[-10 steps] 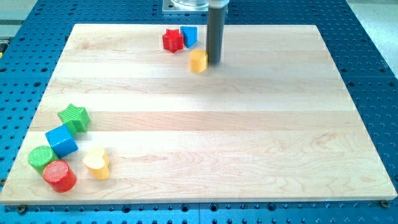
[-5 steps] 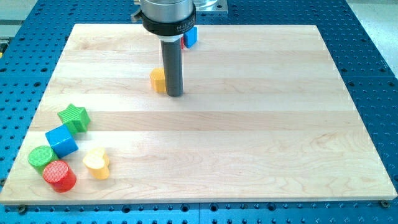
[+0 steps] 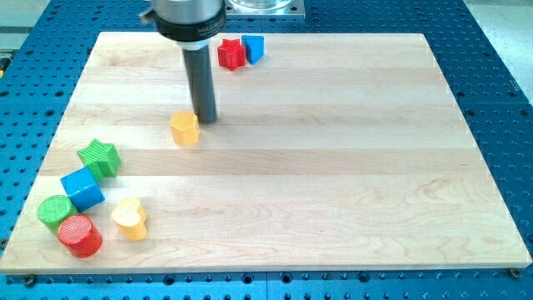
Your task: Slide the hexagon above the heart
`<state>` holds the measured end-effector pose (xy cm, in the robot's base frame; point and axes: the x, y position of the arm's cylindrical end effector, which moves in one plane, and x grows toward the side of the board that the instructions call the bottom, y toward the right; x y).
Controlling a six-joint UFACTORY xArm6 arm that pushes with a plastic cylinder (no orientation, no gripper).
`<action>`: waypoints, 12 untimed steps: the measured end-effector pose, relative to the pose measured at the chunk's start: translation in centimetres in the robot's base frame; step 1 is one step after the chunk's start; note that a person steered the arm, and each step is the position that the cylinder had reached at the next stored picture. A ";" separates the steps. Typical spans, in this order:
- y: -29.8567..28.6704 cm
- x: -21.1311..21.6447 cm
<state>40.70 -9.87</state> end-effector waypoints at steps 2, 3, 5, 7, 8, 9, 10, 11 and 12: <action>0.5 9.2; -0.3 4.5; -3.9 4.8; 0.6 9.7; 0.2 6.7; -3.2 5.8; -5.9 5.8; -6.1 6.5; -4.2 7.0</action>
<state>47.71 -14.10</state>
